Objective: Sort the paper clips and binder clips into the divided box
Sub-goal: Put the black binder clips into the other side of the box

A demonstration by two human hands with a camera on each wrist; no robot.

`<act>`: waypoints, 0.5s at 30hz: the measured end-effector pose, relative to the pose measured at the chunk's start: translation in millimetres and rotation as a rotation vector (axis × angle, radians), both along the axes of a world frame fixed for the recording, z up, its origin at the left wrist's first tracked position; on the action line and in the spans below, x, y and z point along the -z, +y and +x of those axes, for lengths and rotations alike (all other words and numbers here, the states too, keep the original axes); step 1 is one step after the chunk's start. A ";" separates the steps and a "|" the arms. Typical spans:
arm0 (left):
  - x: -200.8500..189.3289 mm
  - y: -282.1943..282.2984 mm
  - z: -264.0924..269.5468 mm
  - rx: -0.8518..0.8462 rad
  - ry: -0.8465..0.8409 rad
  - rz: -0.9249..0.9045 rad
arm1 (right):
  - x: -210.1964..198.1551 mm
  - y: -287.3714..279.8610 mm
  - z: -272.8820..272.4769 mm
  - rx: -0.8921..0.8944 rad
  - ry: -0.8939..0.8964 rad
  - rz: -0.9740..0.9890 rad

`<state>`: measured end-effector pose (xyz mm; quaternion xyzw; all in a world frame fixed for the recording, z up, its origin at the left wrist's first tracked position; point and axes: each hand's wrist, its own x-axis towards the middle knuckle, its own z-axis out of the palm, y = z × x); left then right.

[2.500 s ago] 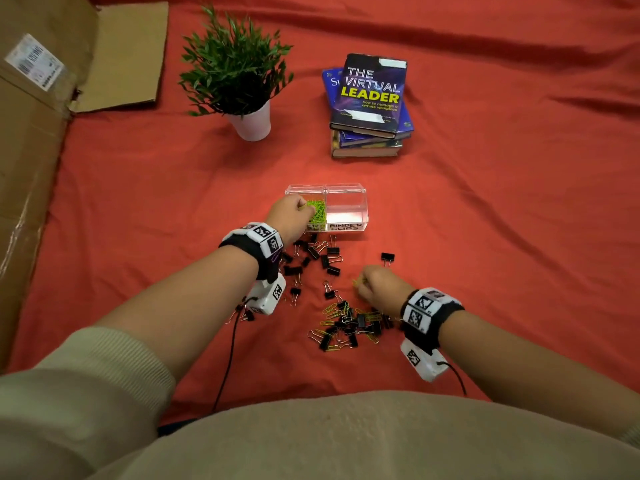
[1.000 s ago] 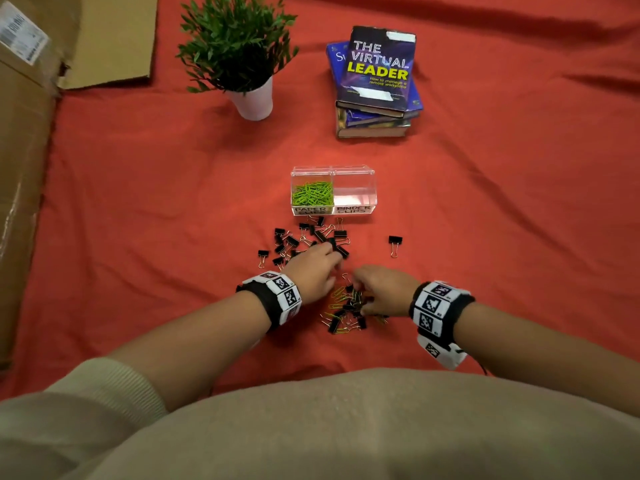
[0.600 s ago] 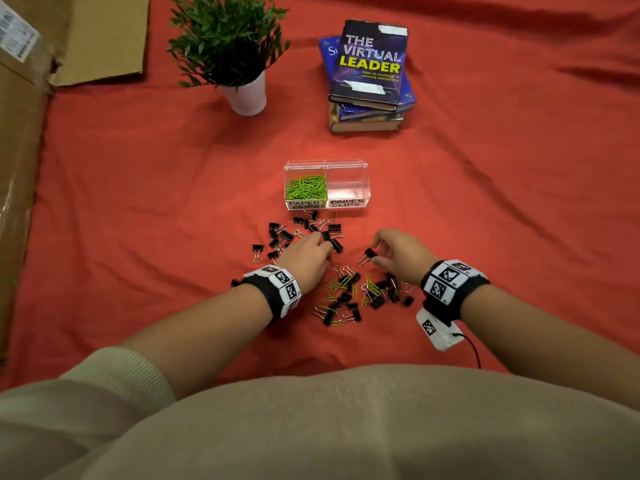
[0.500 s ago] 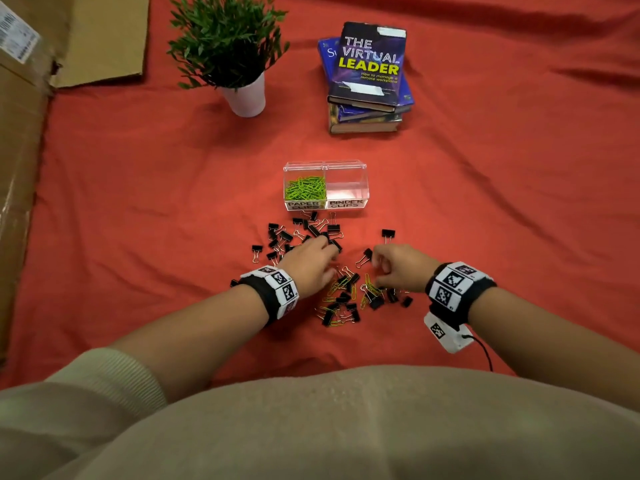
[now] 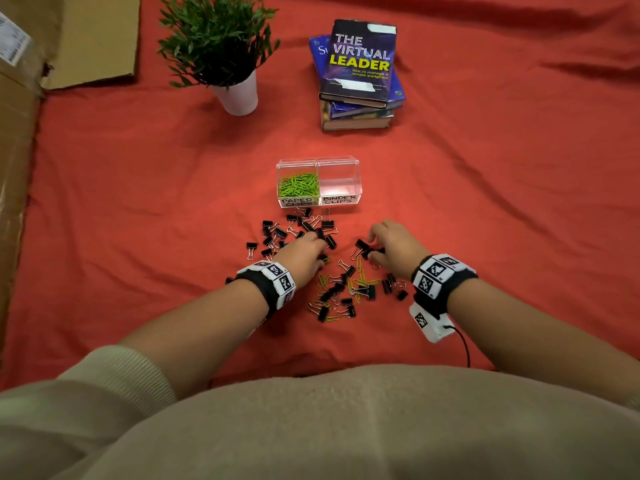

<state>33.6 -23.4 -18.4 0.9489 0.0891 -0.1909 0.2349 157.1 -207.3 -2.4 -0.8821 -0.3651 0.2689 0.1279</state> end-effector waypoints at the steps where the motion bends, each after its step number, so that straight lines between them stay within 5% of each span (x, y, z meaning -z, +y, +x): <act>1: 0.7 1.5 -0.6 0.003 -0.008 0.004 | -0.8 -0.2 -2.4 -0.031 -0.019 0.004; 8: -3.2 -3.7 -6.0 -0.029 -0.051 -0.028 | 9.8 -4.3 -26.6 -0.274 -0.115 -0.029; 15: -11.7 -1.6 -11.0 -0.311 -0.027 -0.276 | 8.2 -0.4 -29.7 -0.398 -0.215 -0.087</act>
